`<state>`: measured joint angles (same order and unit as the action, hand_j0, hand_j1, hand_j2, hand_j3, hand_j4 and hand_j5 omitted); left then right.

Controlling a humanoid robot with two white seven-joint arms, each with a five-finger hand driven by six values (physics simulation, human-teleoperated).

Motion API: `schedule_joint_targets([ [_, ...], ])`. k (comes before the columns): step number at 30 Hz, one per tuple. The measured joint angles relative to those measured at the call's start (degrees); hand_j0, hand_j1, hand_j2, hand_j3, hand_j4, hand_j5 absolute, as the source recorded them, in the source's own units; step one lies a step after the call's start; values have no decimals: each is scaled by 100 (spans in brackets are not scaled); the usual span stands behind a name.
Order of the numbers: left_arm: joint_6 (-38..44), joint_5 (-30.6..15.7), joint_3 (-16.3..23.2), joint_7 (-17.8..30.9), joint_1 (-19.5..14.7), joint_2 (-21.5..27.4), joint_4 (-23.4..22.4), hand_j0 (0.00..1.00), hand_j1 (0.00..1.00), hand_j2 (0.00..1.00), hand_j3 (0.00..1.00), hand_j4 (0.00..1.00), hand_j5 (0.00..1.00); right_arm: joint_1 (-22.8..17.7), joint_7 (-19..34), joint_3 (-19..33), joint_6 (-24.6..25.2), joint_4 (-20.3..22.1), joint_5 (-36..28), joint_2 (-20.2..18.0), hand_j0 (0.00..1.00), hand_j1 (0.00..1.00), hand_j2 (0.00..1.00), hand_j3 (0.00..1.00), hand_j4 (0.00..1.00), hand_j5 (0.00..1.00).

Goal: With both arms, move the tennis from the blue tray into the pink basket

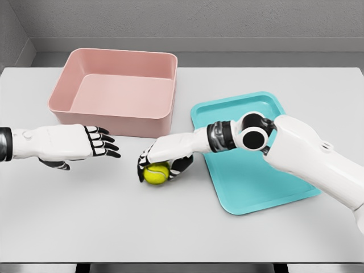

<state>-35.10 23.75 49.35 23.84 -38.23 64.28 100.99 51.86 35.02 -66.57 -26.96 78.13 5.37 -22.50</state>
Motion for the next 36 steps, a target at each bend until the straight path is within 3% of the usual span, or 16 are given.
schedule_joint_targets([
  [12, 0, -5, -8, -16, 9, 26, 0, 100, 100, 100, 100, 100, 100, 9, 0, -175, -15, -225, 6, 100, 66, 66, 66, 66, 66, 66],
  [13, 0, -6, -8, -17, 9, 26, 0, 100, 100, 100, 100, 100, 100, 9, 0, -178, -8, -232, 7, 102, 72, 72, 72, 72, 72, 72],
  [14, 0, -6, -8, -17, 9, 26, 0, 100, 100, 100, 100, 100, 100, 9, 0, -180, 14, -241, 14, 103, 91, 91, 91, 91, 91, 91],
  [15, 0, -7, -9, -17, 18, 27, 0, 100, 100, 100, 100, 100, 100, 9, 0, -182, 71, -247, 41, 104, 100, 100, 100, 100, 100, 100],
  [24, 0, -17, -25, -21, 18, 31, 6, 100, 100, 100, 100, 100, 100, 53, -1, -182, 272, -255, 107, 112, 100, 100, 100, 100, 100, 100],
  [29, 0, -30, -36, -25, 9, 36, 7, 100, 100, 100, 100, 100, 100, 167, -1, -113, -56, -217, 106, 13, 100, 100, 100, 100, 100, 100],
  [32, 0, -141, -22, -15, 18, 31, 8, 100, 100, 100, 100, 100, 100, 193, -1, -49, -500, -165, 89, -230, 100, 100, 100, 100, 100, 100],
  [36, 0, -311, 28, 0, 62, 17, 8, 100, 100, 100, 100, 100, 100, 193, 0, 109, -734, -82, 76, -711, 100, 100, 100, 100, 100, 100],
])
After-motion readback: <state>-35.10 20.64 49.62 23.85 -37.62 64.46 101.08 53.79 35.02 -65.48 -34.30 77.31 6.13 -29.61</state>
